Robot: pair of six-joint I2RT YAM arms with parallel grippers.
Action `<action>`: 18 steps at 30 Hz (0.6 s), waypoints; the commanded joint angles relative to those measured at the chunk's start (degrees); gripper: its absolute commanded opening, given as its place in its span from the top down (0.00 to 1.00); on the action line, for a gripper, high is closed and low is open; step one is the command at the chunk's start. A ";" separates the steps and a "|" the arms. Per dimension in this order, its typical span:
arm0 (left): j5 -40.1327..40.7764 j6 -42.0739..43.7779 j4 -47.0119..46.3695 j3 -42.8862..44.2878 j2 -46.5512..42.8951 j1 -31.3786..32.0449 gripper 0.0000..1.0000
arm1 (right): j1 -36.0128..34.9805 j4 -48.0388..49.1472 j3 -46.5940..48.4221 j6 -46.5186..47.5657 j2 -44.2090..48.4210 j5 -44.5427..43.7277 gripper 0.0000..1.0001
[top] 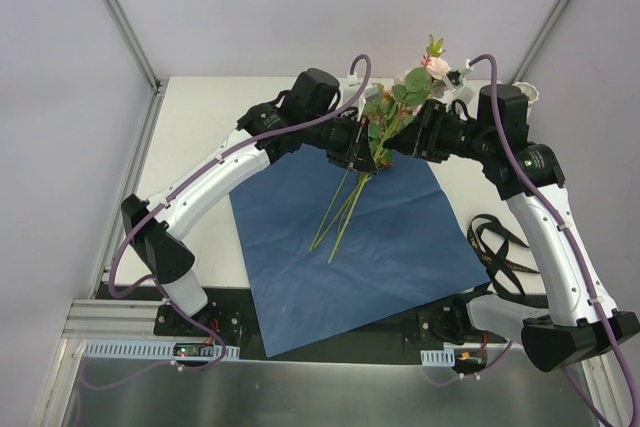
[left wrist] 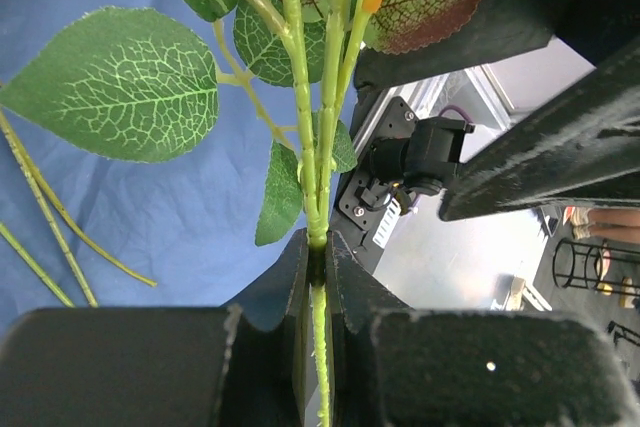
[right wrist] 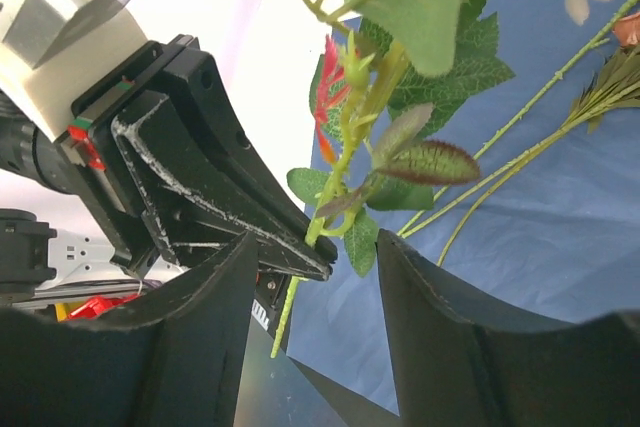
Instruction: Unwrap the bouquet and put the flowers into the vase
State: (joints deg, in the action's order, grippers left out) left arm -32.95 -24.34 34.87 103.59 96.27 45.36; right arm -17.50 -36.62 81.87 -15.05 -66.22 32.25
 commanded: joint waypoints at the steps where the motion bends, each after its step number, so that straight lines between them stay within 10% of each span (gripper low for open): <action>1: -0.36 3.15 -2.35 0.65 -1.35 1.13 1.00 | -0.43 1.55 -0.30 -0.86 1.26 -0.79 0.48; 18: -0.10 6.32 -2.27 -0.06 -2.49 2.36 1.00 | -2.19 2.26 -1.09 -2.70 -0.40 -2.01 0.64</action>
State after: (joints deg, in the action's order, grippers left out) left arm -32.56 -20.34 34.76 103.53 96.25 47.20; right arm -19.14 -36.60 80.34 -16.49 -66.32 31.22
